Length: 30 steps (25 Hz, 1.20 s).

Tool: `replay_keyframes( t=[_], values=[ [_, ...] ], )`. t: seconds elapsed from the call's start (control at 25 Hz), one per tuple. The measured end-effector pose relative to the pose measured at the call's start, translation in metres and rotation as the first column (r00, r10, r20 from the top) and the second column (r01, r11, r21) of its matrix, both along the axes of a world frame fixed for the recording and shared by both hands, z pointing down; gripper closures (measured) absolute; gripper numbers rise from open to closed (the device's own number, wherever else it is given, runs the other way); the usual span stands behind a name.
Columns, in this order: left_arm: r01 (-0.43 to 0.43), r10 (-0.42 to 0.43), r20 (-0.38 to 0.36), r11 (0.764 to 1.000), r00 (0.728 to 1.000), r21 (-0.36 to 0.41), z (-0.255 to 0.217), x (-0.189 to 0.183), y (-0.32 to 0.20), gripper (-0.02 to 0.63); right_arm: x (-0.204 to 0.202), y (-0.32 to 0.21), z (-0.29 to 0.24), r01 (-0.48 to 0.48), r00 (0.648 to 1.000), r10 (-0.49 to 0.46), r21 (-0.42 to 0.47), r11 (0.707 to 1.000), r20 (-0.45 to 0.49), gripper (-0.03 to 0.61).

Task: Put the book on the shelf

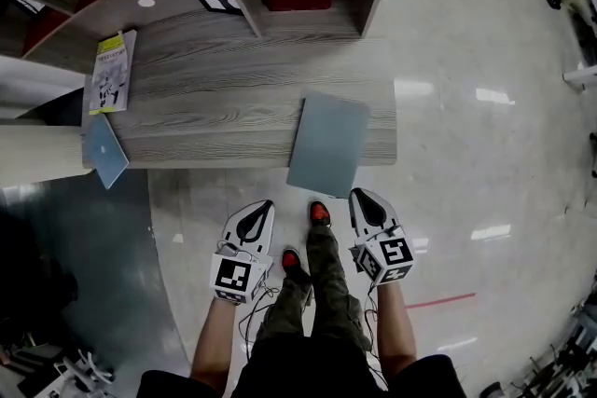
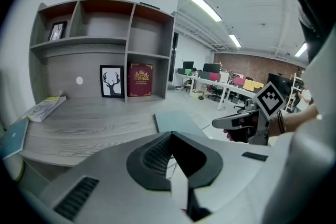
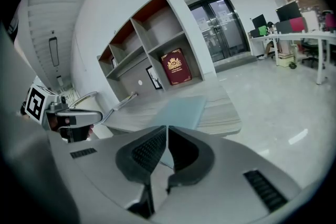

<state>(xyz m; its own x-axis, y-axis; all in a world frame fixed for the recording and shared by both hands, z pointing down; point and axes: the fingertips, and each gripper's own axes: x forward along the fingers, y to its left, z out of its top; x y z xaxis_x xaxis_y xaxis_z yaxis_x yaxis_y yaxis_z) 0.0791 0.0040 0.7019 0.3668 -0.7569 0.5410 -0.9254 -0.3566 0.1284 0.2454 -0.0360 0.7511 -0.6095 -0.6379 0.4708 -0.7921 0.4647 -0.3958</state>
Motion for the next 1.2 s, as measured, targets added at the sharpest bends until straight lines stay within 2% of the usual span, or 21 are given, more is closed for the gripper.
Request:
replay_keyframes(
  t=[0.16,0.24,0.48,0.96,1.2],
  values=[
    [0.005,-0.004,0.027,1.0,1.0,-0.018,0.003,0.003,0.0,0.611,0.001,0.0,0.012,0.005,1.0,-0.004,-0.042,0.999,0.024,0.54],
    [0.0,0.001,0.031,1.0,1.0,-0.03,0.006,0.004,0.002,0.611,0.001,-0.001,0.022,-0.002,0.998,0.009,-0.094,0.996,0.066,0.4],
    [0.012,-0.011,0.028,0.998,1.0,-0.057,0.015,0.005,0.0,0.611,-0.001,-0.005,0.054,-0.012,0.989,0.042,-0.211,0.977,0.139,0.34],
    [0.042,-0.039,0.032,0.993,0.999,-0.112,0.033,-0.005,-0.002,0.611,-0.024,-0.006,0.075,0.064,0.964,0.022,-0.312,0.948,0.264,0.337],
    [0.053,-0.05,0.031,0.993,0.998,-0.107,0.03,-0.007,-0.01,0.611,-0.024,-0.007,0.07,0.078,0.95,0.025,-0.315,0.946,0.31,0.396]
  ],
)
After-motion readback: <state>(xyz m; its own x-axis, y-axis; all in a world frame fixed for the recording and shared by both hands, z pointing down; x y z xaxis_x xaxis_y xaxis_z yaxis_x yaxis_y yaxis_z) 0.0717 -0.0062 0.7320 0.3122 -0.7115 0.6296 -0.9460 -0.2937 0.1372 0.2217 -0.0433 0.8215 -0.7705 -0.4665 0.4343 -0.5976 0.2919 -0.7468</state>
